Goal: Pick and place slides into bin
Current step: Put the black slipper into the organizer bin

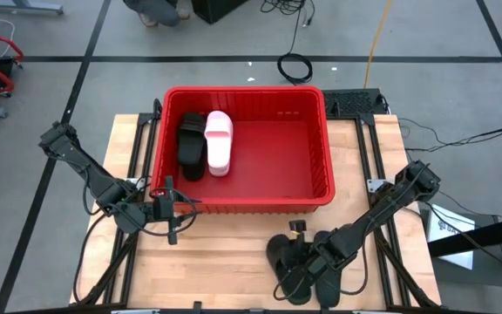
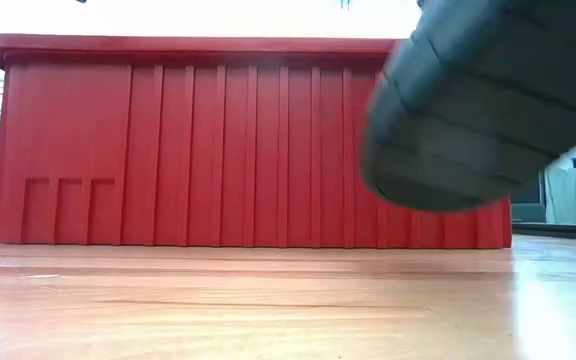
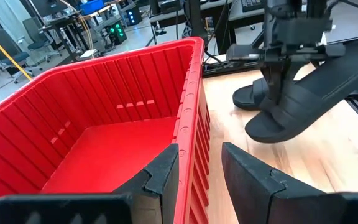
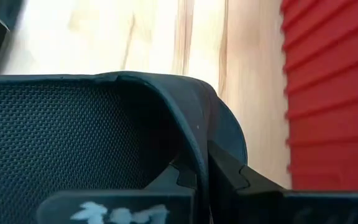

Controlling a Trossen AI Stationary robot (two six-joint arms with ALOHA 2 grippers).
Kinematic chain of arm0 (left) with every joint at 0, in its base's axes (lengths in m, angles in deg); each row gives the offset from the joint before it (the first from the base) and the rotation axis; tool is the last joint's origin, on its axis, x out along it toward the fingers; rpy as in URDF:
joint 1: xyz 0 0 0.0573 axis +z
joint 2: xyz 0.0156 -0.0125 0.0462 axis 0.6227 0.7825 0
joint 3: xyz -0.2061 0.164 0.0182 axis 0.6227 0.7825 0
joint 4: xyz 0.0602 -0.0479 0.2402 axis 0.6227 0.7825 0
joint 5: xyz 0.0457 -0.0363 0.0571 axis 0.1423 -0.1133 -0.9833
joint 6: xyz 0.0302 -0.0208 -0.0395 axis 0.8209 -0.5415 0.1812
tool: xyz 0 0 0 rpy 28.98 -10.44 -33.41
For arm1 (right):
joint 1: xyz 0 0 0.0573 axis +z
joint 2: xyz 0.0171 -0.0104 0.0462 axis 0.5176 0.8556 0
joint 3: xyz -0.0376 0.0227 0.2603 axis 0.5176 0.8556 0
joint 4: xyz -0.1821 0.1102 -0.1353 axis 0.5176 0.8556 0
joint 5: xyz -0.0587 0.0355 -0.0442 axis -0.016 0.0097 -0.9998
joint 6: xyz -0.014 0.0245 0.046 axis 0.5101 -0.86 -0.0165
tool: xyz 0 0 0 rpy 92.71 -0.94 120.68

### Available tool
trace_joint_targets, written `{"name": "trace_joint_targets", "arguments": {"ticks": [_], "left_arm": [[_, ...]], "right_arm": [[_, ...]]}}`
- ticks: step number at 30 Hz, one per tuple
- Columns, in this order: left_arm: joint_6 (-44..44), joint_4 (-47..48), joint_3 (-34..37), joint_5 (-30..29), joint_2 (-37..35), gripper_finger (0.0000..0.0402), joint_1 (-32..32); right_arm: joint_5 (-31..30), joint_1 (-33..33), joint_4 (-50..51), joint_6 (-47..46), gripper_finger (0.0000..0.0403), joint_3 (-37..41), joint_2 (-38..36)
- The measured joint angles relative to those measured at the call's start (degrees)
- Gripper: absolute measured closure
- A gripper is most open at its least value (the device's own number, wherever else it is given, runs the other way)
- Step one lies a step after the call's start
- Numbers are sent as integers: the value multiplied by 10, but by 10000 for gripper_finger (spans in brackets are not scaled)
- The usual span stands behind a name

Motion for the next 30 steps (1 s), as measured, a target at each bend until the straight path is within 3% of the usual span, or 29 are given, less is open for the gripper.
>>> {"name": "trace_joint_targets", "arguments": {"ticks": [30], "left_arm": [[16, -1, 0, -13, 0, 275, 0]], "right_arm": [[-14, -102, -204, 264, 400, 0, -114]]}}
